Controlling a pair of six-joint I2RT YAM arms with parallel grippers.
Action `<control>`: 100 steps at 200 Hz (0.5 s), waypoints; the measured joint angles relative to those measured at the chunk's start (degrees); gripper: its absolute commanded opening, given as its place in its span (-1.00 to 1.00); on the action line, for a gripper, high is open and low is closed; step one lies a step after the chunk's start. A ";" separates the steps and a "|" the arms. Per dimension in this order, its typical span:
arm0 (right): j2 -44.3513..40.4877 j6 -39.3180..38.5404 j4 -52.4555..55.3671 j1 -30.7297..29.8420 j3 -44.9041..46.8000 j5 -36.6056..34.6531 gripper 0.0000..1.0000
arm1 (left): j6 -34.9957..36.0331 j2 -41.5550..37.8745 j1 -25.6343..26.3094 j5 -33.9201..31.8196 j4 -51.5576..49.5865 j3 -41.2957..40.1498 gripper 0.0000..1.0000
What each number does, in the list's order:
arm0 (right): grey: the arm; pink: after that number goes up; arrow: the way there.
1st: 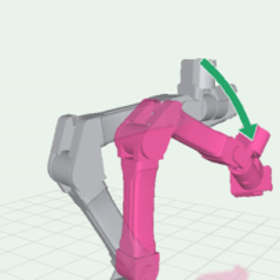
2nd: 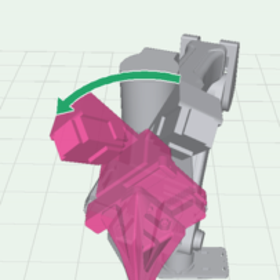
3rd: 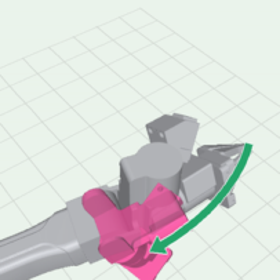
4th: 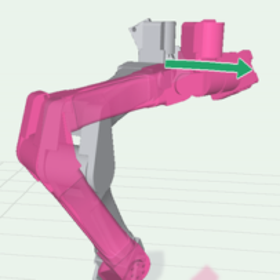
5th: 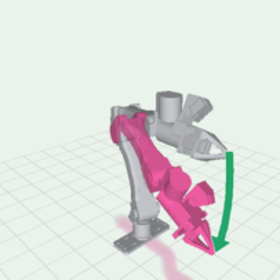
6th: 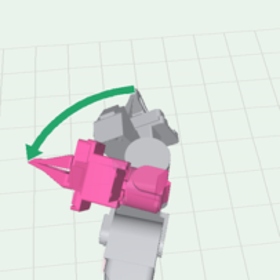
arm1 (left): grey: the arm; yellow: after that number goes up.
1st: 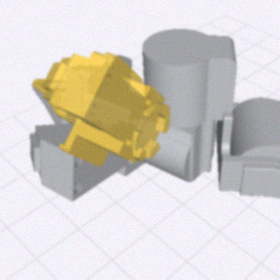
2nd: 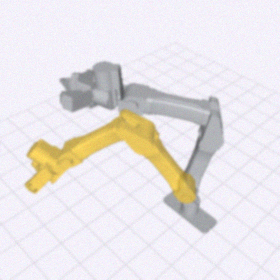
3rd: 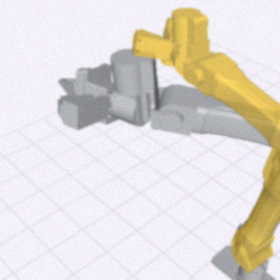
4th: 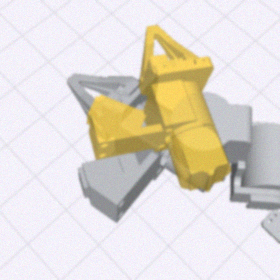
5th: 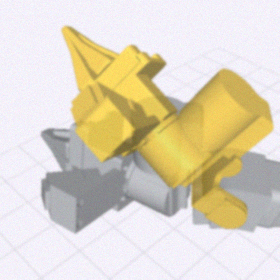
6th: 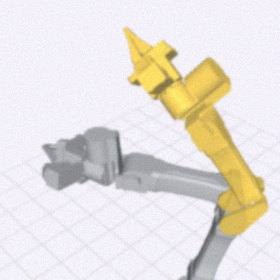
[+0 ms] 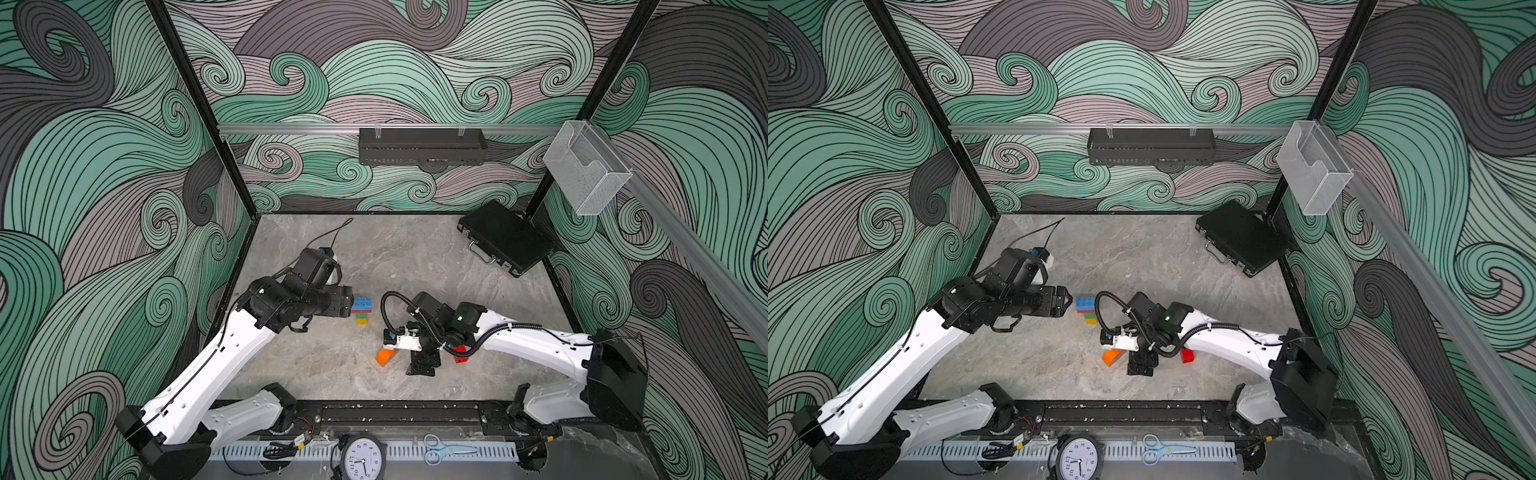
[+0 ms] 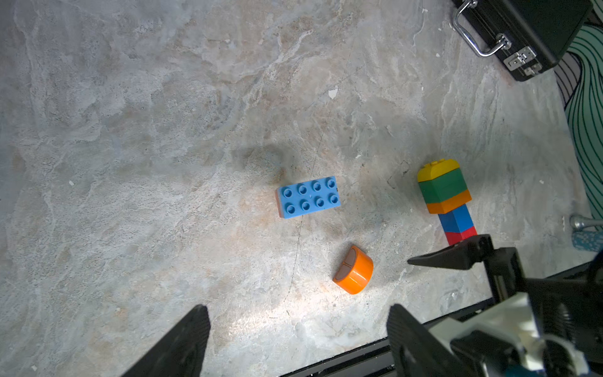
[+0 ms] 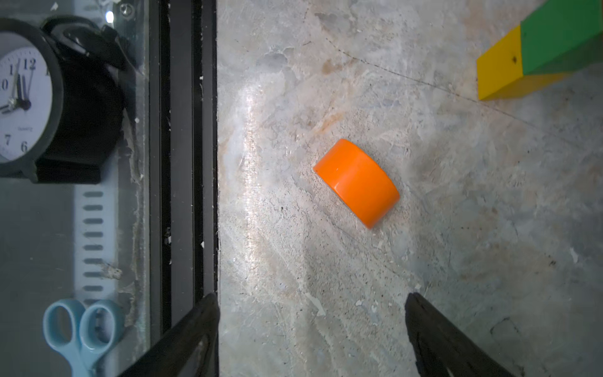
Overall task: Assemble an ice cream with lego
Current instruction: Pick up the lego brick from the center of the board.
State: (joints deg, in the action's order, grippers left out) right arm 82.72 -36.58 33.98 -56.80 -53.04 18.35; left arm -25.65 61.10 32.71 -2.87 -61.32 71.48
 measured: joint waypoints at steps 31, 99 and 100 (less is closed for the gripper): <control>5.86 -7.10 -0.42 -0.46 -2.34 0.20 0.54 | 1.01 0.04 -3.21 2.71 1.18 -0.94 0.71; 14.21 -15.17 -1.88 -1.57 -8.28 -0.74 0.34 | 2.73 0.02 -7.23 6.54 2.99 -2.43 0.71; 14.36 -15.32 -1.90 -1.60 -8.35 -0.79 0.33 | 2.75 0.02 -7.28 6.56 2.99 -2.43 0.71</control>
State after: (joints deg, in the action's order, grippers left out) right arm 97.08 -51.90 32.08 -58.39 -61.39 17.56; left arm -22.90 61.12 25.43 3.68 -58.33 69.06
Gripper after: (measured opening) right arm 0.689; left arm 0.855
